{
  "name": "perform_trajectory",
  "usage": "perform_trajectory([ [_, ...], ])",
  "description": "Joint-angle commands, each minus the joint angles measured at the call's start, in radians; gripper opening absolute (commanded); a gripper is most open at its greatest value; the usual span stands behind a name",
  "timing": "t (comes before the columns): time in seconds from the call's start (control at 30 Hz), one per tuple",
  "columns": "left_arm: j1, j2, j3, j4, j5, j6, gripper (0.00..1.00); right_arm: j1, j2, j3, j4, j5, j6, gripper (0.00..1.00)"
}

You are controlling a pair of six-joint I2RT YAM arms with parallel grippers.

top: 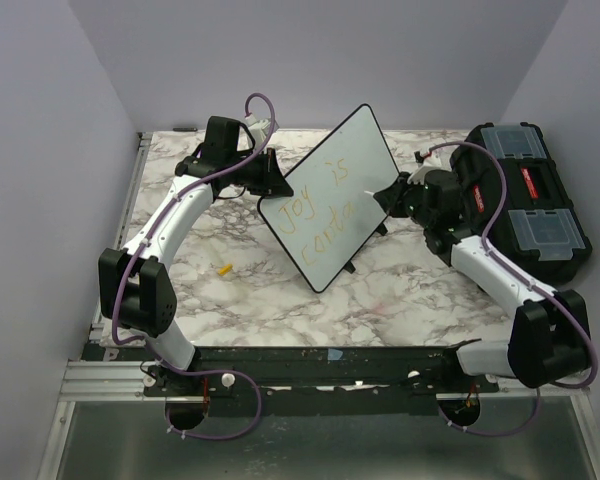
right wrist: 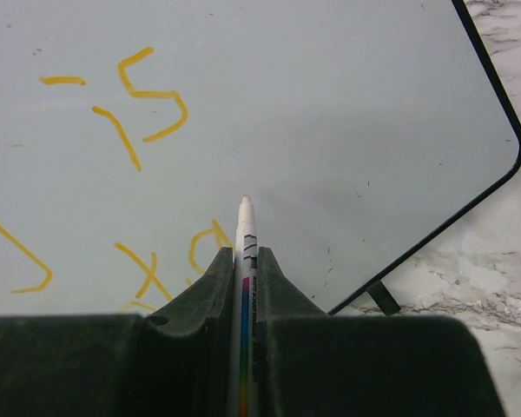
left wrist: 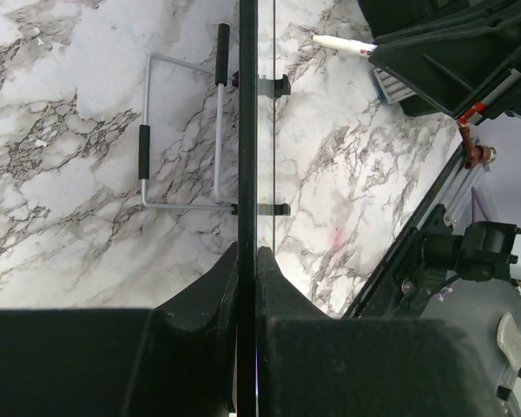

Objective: Write a sentence on the whiteboard

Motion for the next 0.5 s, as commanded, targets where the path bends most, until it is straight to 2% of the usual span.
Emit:
perform_trajectory([
  [0.0,-0.021,-0.02,-0.014,-0.029,-0.018,0.07,0.0,0.0,0.04,0.011,0.04,-0.037,0.012,0.01],
  [0.47,-0.027,-0.016,-0.014,-0.031,-0.02,0.07,0.0,0.001,0.138,0.036,0.099,-0.114,0.032,0.01],
])
